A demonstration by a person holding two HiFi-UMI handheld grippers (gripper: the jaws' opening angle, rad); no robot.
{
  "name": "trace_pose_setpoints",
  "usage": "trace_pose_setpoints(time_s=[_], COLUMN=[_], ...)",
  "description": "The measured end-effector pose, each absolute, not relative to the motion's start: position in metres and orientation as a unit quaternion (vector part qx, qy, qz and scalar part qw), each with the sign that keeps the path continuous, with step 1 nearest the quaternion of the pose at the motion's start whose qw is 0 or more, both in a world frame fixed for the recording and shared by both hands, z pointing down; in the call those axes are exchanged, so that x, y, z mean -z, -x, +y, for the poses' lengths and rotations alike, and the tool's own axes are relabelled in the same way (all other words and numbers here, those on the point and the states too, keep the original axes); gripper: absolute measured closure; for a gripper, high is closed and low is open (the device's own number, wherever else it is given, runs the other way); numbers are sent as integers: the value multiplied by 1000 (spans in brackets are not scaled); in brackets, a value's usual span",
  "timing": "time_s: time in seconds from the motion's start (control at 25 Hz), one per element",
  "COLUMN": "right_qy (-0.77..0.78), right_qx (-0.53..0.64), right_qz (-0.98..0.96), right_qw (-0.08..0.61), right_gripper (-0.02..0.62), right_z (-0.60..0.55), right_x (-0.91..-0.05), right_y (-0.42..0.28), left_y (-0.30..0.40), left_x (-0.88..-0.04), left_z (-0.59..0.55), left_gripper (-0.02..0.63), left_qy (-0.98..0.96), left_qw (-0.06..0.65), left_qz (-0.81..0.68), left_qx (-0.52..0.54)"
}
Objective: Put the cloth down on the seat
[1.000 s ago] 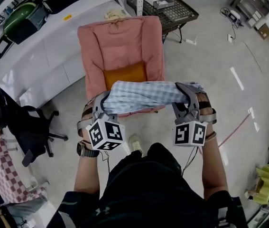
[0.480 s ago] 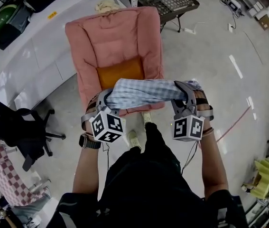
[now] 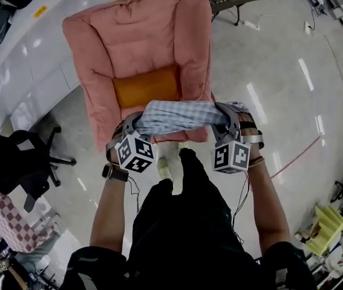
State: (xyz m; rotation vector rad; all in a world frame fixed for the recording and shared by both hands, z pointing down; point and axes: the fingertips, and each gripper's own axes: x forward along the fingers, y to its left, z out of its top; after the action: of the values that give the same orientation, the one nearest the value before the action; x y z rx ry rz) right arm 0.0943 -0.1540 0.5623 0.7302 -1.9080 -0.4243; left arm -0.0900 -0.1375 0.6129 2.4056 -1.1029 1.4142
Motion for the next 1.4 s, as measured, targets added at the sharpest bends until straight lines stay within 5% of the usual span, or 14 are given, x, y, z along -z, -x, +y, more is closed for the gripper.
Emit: trace_pose_setpoints(time_s=[0.64,1.12,1.4], right_qy=[-179,-122,-110], right_qx=[94,64,36], right_qz=[-806,-807,-812], right_qw=[556,575,571], right_gripper=[454,439,344], right_z=[-211,-209,-208], right_x=[-786,-858,-868], right_y=[-112,-114,-114], left_y=[71,70,70], left_x=[-830,-913,-935], left_z=[-166,-165,-158], left_gripper=[537,531,425], left_qy=[-768,-750,-743], left_qw=[203,256,284], left_qz=[-315,-306,-292], left_qx=[-520,-527,-530])
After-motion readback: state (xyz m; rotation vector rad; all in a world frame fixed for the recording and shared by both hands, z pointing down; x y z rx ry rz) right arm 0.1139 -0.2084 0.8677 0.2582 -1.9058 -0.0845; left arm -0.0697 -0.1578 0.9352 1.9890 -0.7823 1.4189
